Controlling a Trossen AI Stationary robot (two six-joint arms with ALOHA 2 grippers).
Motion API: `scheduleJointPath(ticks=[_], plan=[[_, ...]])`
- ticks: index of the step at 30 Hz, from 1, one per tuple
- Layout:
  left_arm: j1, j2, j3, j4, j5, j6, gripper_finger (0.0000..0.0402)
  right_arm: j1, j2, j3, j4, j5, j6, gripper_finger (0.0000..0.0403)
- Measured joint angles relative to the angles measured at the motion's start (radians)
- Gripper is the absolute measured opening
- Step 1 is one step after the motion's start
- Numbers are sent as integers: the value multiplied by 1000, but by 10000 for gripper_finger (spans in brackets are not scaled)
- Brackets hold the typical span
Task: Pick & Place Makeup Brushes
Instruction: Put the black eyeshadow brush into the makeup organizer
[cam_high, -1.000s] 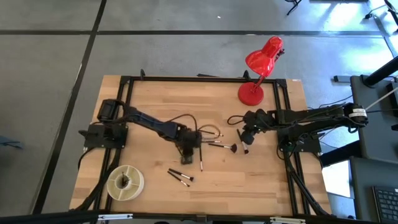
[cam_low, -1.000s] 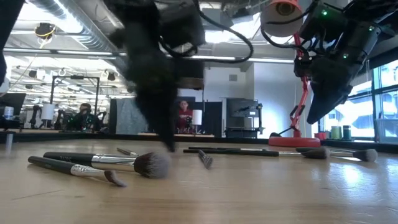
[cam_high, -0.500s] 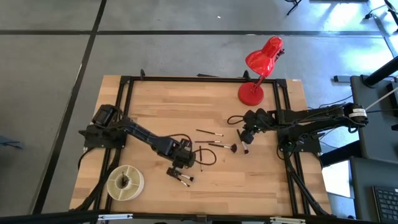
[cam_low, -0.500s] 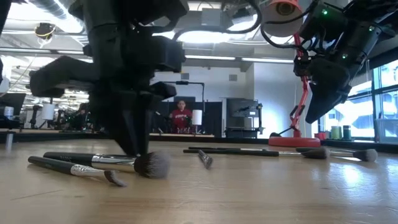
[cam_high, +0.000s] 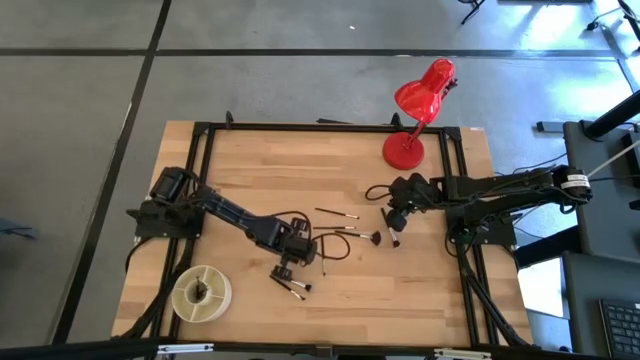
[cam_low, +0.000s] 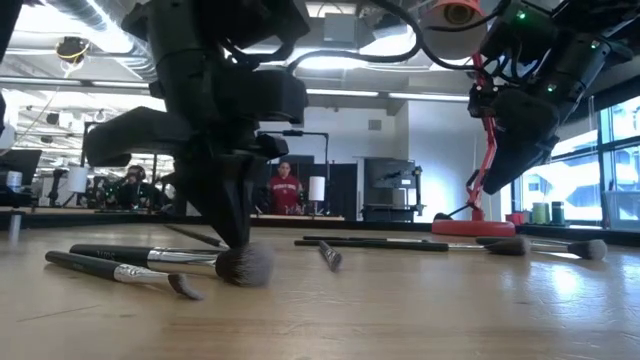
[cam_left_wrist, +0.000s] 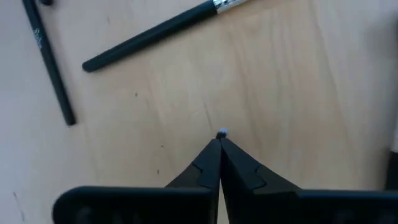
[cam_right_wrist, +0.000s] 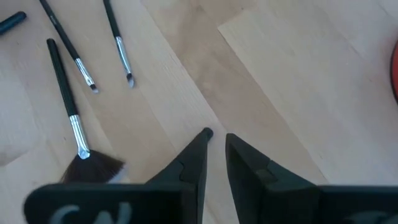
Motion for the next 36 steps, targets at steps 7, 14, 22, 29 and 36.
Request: scheduleJointPath(ticks=[7,14,22,29,36], plan=[[-4,-4,79,-67,-2,26,38,0,0,0,0,0,0,60],[3,-5,100,-99,-35,66,100,0,0,0,0,0,0,60],[27,13,65,-90,-21,62,129,0,0,0,-2,0,-1,60],[32,44,69,-37,37,96,104,0,0,0,-6,0,-1,60],[30,64,71,-38,51,95,42,0,0,0,-8,0,0,60]])
